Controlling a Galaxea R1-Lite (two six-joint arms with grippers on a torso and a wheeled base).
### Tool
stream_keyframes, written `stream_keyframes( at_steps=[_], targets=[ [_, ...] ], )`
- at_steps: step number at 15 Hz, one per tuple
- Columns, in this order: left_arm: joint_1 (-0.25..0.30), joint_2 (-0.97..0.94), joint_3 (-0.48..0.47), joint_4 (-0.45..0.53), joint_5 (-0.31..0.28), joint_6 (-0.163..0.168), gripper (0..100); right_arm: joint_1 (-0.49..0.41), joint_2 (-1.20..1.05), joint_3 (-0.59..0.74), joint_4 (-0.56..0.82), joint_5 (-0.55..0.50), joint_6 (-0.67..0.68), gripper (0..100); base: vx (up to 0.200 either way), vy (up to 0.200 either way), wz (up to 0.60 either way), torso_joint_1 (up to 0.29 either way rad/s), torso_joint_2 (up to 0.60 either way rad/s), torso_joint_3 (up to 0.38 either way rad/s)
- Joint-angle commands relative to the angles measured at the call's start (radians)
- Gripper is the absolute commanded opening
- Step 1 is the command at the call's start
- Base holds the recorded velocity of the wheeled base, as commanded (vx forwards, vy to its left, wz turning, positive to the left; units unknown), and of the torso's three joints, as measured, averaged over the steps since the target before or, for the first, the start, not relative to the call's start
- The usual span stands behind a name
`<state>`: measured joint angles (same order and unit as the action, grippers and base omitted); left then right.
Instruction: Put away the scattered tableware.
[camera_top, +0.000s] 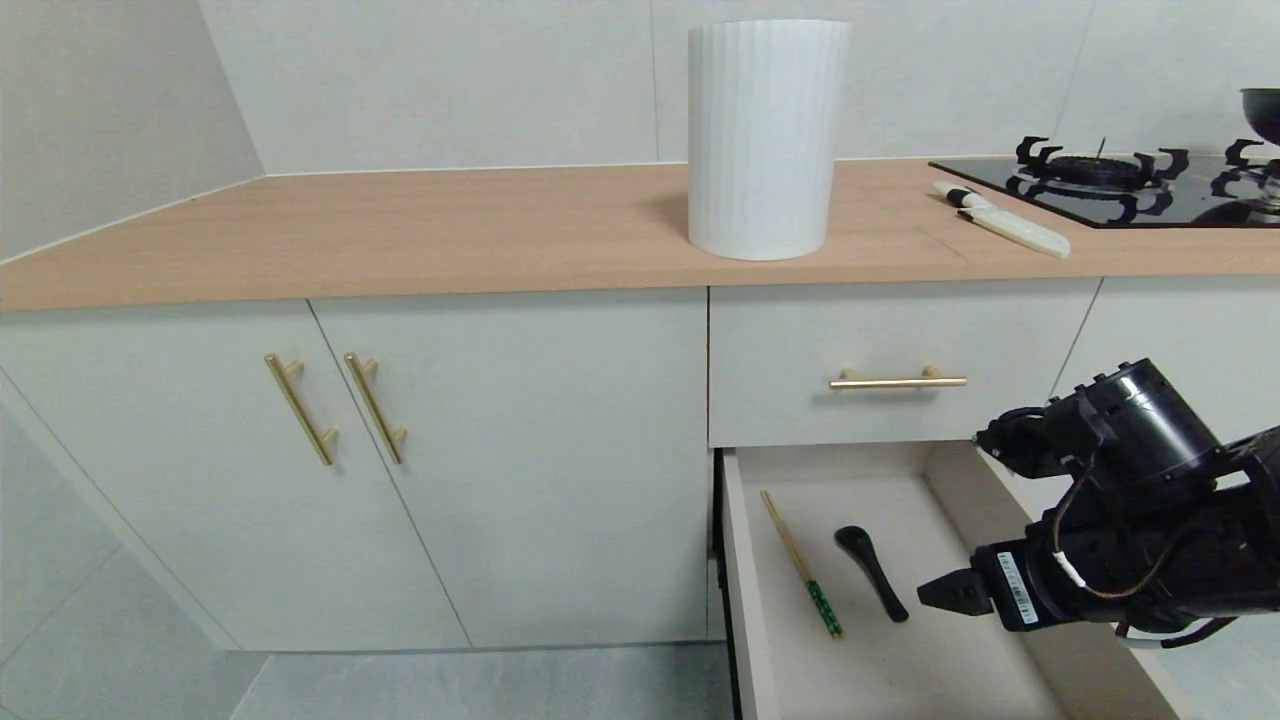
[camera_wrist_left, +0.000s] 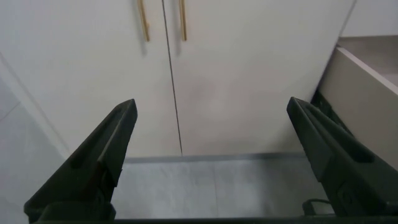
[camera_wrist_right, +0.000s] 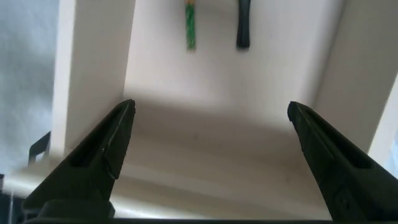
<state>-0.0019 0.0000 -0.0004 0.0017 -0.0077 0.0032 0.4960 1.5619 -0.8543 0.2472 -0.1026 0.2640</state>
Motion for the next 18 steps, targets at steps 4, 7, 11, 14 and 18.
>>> stream_keyframes(
  at_steps=[4,7,11,14,18],
  targets=[
    [0.000,0.002,0.000,0.000,0.000,0.000,100,0.032,-0.011,0.009,0.093,0.000,-0.039,100,-0.100,0.000,0.00,0.000,0.00,0.005],
    [0.000,0.002,-0.001,0.000,0.000,0.000,100,0.085,-0.014,-0.002,0.211,0.001,-0.071,100,0.000,0.000,0.00,0.000,0.00,0.000],
    [0.000,0.002,0.000,0.000,0.000,0.000,100,0.197,0.047,0.003,0.330,0.001,-0.072,100,0.000,0.000,0.00,0.000,0.00,0.000],
    [0.000,0.002,0.000,0.000,0.000,0.000,100,0.210,0.159,0.006,0.330,0.003,-0.071,100,0.000,0.000,0.00,0.000,0.00,0.000],
    [0.000,0.002,0.000,0.000,0.000,0.000,100,0.197,0.277,-0.020,0.326,-0.002,-0.060,100,0.000,0.000,0.00,0.000,0.00,0.000]
  ],
)
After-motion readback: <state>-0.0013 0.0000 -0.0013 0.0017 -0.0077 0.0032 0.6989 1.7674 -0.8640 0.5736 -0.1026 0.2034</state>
